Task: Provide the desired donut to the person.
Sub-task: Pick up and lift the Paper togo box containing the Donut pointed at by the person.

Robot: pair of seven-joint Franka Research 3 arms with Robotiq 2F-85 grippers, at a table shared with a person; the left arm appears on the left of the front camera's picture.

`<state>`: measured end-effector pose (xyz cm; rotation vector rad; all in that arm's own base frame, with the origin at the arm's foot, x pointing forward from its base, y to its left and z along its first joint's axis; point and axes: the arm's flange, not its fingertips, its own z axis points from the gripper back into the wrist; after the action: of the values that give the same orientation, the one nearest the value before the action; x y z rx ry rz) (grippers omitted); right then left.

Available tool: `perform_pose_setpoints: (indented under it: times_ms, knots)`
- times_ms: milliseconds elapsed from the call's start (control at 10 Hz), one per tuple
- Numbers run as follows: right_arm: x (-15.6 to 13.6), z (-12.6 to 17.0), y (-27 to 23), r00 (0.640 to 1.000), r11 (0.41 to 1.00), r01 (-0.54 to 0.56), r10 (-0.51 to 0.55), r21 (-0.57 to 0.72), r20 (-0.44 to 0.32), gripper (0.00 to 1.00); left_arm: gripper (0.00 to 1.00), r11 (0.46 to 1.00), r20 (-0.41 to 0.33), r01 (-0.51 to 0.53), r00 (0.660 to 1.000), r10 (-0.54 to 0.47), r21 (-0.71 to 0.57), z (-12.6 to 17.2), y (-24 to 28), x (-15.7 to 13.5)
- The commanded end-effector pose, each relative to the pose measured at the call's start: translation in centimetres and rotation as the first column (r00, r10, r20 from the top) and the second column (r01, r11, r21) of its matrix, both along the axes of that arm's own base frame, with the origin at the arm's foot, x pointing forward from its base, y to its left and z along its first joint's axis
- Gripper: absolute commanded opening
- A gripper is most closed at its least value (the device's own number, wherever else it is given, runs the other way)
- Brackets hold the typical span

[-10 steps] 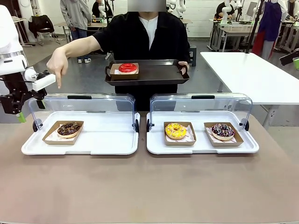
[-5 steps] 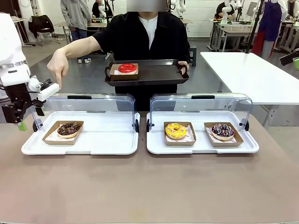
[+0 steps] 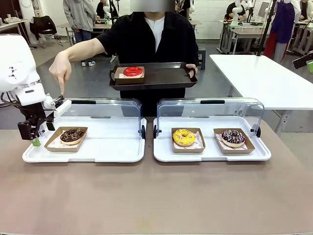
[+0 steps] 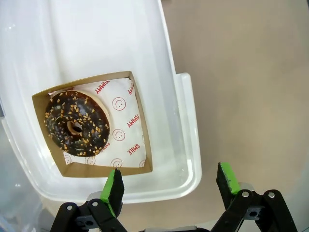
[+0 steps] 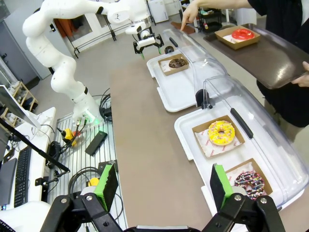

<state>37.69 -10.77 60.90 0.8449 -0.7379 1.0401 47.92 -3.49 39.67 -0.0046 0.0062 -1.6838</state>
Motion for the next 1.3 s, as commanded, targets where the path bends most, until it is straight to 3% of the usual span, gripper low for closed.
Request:
perform_pose_setpoints:
  times_ms: [0,500,1200]
  knots:
    - [0.0,0.0,0.0,1.0,1.0,-0.008,0.008,0.015,0.008,1.0,1.0,0.999,0.017,-0.024,1.0,0.025,-0.022,-1.6,0.2,0.7]
    - [0.0,0.0,0.0,1.0,1.0,-0.008,0.008,0.015,0.008,1.0,1.0,0.999,-0.008,-0.023,1.0,0.023,-0.048,-4.7,0.9,1.7]
    - [0.0,0.0,0.0,1.0,1.0,-0.008,0.008,0.015,0.008,1.0,1.0,0.999,-0.023,-0.032,0.999,0.031,-0.016,-4.8,0.7,1.6]
